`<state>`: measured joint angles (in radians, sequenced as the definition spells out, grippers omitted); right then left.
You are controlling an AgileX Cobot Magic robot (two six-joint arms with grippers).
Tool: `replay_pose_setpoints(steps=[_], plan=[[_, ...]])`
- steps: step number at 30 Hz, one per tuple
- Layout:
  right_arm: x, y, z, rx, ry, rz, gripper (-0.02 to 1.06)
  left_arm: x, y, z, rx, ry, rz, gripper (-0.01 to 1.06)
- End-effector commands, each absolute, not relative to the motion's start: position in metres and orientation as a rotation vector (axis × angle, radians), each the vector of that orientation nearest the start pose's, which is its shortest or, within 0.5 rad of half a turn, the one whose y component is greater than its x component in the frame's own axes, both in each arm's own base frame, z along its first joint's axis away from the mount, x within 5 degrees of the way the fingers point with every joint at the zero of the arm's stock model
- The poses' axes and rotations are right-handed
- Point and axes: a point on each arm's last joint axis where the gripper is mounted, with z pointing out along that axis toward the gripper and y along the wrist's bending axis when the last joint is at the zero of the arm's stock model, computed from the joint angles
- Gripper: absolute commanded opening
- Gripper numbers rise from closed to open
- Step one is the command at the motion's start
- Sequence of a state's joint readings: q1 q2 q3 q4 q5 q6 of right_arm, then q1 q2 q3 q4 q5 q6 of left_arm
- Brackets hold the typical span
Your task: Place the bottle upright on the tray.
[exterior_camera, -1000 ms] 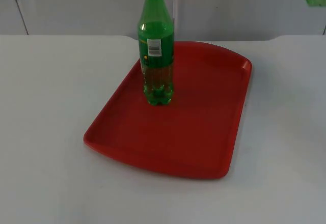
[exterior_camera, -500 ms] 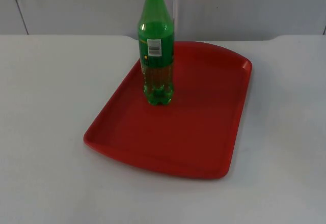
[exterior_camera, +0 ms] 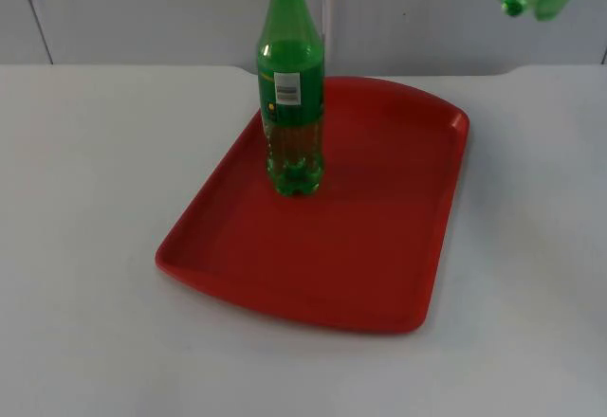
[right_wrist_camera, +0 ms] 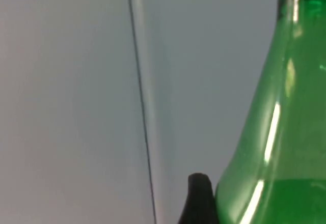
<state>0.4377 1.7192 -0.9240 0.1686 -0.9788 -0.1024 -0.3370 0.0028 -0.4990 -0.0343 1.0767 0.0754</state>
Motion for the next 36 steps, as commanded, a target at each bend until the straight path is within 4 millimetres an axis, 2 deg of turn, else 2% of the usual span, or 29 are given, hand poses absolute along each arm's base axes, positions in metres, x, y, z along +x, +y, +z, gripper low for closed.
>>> replay_pose_setpoints(steps=[1, 5, 8, 9, 14, 15, 19, 24, 30, 36], plan=[[0.344, 0.149, 0.270, -0.190, 1.249, 0.284, 0.00, -0.006, -0.001, 0.274, 0.424, 2.027, -0.205, 1.05], [0.352, 0.152, 0.248, -0.175, 1.216, 0.285, 0.00, -0.006, -0.001, 0.274, 0.424, 2.027, -0.205, 1.05], [0.372, 0.161, 0.223, -0.140, 1.253, 0.336, 0.00, -0.006, -0.001, 0.274, 0.424, 2.027, -0.205, 1.05], [0.372, 0.161, 0.223, -0.140, 1.253, 0.336, 0.00, -0.006, -0.001, 0.274, 0.424, 2.027, -0.205, 1.05], [0.408, 0.182, 0.199, -0.167, 1.287, 0.369, 0.00, -0.006, -0.001, 0.274, 0.424, 2.027, -0.205, 1.05], [0.408, 0.182, 0.199, -0.167, 1.287, 0.369, 0.00, -0.006, -0.001, 0.274, 0.424, 2.027, -0.205, 1.05], [0.442, 0.205, 0.179, -0.271, 1.382, 0.377, 0.00, -0.006, -0.001, 0.274, 0.424, 2.027, -0.205, 1.05], [0.461, 0.215, 0.168, -0.289, 1.359, 0.380, 0.00, -0.006, -0.001, 0.274, 0.424, 2.027, -0.205, 1.05], [0.474, 0.217, 0.153, -0.282, 1.352, 0.375, 0.00, -0.006, -0.001, 0.274, 0.424, 2.027, -0.205, 1.05], [0.473, 0.217, 0.138, -0.279, 1.337, 0.377, 0.00, -0.006, -0.001, 0.274, 0.424, 2.027, -0.205, 1.05]])
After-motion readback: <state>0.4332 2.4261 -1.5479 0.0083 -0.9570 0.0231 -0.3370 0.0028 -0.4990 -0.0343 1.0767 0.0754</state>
